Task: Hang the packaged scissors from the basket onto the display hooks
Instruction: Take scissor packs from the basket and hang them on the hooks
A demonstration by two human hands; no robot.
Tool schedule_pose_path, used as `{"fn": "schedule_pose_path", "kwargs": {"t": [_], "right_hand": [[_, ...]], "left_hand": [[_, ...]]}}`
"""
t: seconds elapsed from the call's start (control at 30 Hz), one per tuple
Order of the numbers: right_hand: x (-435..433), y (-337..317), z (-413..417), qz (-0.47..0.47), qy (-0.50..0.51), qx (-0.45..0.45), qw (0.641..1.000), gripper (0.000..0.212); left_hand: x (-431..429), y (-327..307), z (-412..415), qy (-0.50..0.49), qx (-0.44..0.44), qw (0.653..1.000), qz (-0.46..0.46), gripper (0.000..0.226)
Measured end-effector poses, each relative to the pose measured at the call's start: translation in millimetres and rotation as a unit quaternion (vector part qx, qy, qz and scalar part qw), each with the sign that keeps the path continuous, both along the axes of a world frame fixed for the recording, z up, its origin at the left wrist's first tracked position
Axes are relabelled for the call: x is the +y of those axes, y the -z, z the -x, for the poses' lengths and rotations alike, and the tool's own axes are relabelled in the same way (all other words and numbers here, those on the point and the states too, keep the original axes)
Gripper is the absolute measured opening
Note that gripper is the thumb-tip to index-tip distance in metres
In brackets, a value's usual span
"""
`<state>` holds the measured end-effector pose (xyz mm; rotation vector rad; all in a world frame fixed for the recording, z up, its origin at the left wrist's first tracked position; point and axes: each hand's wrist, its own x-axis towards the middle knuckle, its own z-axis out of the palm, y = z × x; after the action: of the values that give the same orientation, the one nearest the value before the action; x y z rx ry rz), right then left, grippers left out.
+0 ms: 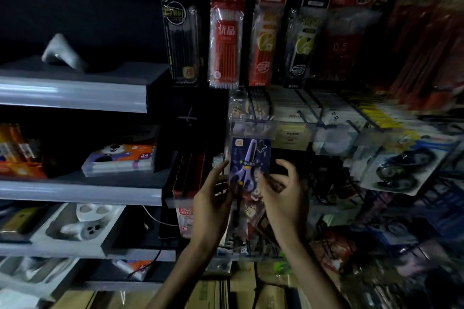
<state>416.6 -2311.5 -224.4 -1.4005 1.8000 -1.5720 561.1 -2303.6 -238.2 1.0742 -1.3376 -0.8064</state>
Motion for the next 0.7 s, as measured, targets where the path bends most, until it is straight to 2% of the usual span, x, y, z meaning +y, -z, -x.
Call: {"fn": "schedule_pose_path", "kwargs": {"t": [0.1, 0.33, 0.47, 0.7], "right_hand": [[2, 4, -4, 0.022, 0.03, 0.034, 0.999, 0.04], [-12, 1, -9, 0.025, -0.026, -0.009, 0.999, 0.021], [-28, 0, -8, 0.023, 0.009, 0.028, 0.999, 0.021], [-67, 2, -10, 0.031, -0.001, -0.021, 0.999, 0.025]], "left_hand": [[6, 1, 7, 0.017, 0.023, 1.0, 0.006, 0.049], [-9, 11, 3, -0.009, -0.025, 0.999, -0.017, 0.064], [-25, 18, 1, -0.009, -0.052, 0.998, -0.017, 0.07], [-51, 7, 0, -0.028, -0.074, 0.997, 0.006, 0.068]]}}
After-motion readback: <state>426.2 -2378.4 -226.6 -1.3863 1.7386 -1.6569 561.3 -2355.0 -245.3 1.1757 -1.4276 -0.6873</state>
